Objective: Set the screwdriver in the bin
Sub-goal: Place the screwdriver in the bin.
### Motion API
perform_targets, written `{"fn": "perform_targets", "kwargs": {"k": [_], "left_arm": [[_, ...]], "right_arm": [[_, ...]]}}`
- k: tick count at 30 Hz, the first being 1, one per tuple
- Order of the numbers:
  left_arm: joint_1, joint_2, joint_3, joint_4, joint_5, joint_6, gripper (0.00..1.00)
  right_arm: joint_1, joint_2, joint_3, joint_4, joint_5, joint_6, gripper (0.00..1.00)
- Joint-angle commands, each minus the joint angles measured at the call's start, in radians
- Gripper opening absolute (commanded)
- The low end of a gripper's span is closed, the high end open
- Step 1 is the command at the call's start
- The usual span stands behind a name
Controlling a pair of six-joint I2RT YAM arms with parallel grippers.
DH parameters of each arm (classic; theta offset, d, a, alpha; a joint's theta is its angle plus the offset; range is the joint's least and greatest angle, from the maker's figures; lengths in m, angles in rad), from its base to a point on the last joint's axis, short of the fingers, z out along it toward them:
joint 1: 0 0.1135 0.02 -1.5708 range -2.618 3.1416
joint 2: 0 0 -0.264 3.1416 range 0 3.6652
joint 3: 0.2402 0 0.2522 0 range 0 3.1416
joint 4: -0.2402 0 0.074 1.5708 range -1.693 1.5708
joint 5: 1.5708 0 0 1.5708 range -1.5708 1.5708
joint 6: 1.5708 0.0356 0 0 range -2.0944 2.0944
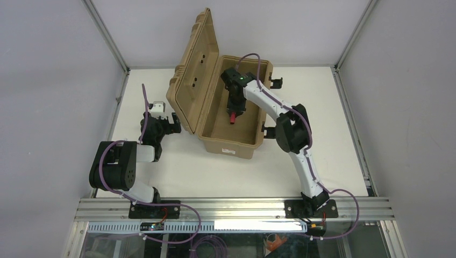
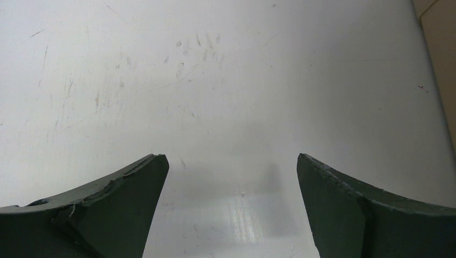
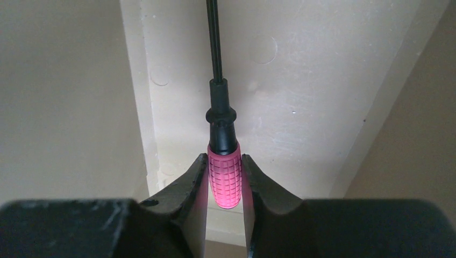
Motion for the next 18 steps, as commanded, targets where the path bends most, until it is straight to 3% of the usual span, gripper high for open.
{"fn": "perform_targets", "kwargs": {"k": [1,18], "left_arm": [[0.005,-0.029,-0.002,0.038,0.022,-0.01,0.99],[0.005,-0.028,-0.002,0.038,0.022,-0.011,0.99]], "right_arm": [[-0.001,0.026,0.014,0.045,0.025,0.029,0.0],[-0.023,0.079,-0.041,0.074,0.044,0.038,0.0]]}}
